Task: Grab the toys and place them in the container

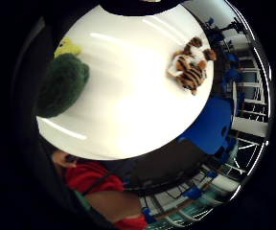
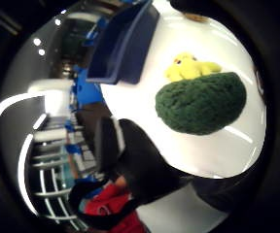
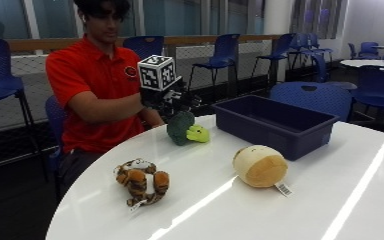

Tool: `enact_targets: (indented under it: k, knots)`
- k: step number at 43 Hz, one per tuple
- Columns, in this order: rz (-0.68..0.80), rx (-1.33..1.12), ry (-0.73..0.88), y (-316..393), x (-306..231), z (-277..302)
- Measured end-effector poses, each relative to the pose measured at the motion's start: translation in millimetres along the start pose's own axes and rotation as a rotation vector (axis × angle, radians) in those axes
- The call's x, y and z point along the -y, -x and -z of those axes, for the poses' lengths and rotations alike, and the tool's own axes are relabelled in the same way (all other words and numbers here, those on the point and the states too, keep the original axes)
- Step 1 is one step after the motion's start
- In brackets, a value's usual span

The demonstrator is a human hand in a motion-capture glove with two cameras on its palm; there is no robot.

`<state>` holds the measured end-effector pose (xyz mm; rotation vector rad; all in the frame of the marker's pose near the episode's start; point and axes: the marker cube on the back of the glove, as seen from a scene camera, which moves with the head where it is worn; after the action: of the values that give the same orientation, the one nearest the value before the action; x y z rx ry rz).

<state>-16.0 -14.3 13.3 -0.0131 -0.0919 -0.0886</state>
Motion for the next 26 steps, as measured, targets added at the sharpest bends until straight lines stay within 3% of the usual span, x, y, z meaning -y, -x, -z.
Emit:
enact_targets:
  k: [26]
  knots:
    - [-0.056, -0.098, 0.11, 18.7, 35.2, -64.2]
